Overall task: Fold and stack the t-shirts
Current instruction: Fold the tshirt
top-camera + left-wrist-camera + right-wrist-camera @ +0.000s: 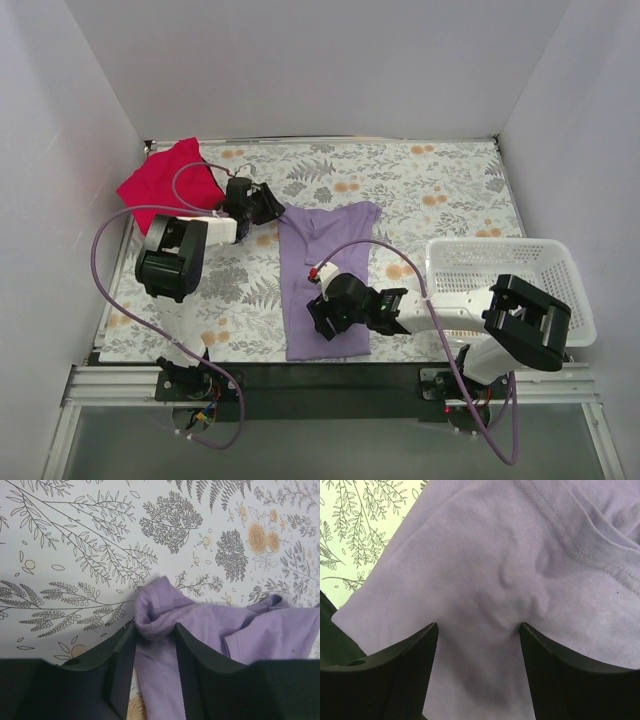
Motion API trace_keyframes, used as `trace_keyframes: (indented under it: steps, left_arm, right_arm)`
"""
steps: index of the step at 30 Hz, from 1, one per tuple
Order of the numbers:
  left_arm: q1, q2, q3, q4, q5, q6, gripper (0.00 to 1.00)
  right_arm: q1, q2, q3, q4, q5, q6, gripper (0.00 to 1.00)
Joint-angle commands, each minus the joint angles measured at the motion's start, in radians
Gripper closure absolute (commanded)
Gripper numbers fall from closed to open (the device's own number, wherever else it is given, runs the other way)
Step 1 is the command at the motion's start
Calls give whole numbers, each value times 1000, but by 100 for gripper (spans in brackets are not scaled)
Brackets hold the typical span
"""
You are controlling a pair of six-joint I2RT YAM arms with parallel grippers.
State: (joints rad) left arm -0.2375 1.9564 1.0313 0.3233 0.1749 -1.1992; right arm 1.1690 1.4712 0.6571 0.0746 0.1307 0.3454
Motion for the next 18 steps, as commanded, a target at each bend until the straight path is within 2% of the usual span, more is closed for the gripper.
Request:
trace_keyframes:
  steps: [1,2,7,18]
  left_arm:
    - [10,5,41,2,21,6,67]
    - [10,10,45,3,28,4,74]
    - [20,25,58,8,40,1,95]
    - [44,113,173,-10,201,56,99]
  right_arm:
    - [11,38,4,4,24,30,40]
    - [12,40,-1,1,24,38,40]
    - [17,32,-24,-21,32,55,40]
    - [29,32,-54,-121,30,92,40]
